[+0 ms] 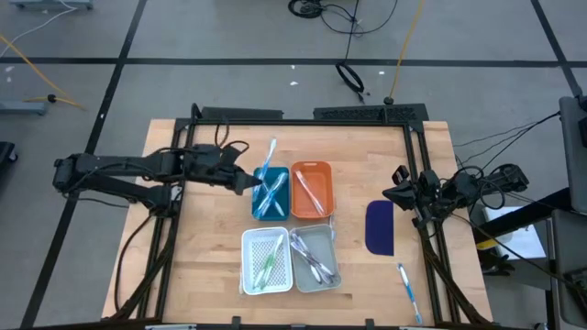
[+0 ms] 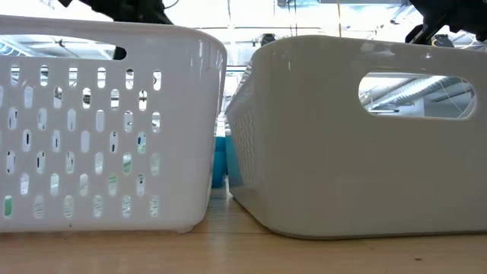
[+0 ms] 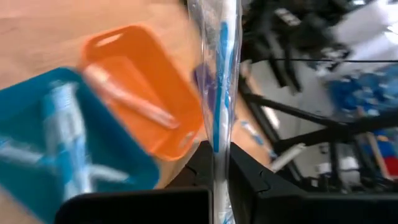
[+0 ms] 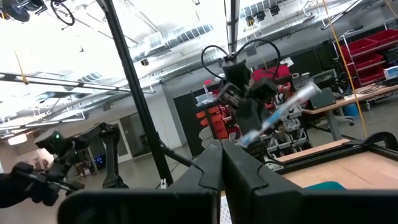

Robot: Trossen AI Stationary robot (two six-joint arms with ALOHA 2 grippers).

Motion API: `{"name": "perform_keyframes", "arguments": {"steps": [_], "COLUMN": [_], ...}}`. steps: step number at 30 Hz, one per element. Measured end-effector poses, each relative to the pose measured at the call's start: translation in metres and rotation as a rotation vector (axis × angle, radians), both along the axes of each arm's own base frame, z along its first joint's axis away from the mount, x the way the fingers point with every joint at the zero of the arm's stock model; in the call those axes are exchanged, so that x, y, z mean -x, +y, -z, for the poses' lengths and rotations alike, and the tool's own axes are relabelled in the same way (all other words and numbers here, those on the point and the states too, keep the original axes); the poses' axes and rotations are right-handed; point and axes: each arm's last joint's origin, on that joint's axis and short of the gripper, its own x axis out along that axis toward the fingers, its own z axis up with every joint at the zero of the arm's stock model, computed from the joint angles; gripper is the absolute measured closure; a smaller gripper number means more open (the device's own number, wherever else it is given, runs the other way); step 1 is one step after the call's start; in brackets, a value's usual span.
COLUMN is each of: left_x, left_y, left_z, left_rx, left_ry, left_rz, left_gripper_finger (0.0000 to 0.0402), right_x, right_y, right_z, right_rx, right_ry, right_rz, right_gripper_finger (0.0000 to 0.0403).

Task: Pick & Place Toothbrushes
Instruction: Put the blue toothbrush into the blue bin

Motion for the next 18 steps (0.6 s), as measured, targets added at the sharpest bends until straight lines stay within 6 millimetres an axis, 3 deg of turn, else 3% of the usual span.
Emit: {"name": "perform_keyframes", "arguments": {"steps": [5,18], "left_x": [-0.004,-0.038], "left_y": [-0.001,0.001], "left_z": [0.014,0.062], "left_rx": [0.026,0.092], "left_ry": [0.109,0.338], "left_rz": [-0.05,-0.049], "left_gripper_finger": [0.0391,0.0393], "right_x": [0.0,0.0], "right_y": [0.0,0.0], "right_z": [0.0,0.0], "right_rx": [0.0,-0.001], "right_ry": [0.0,0.0], "right_rz": [0.0,0.001], "right_gripper_finger": [0.0403,0.0403]}}
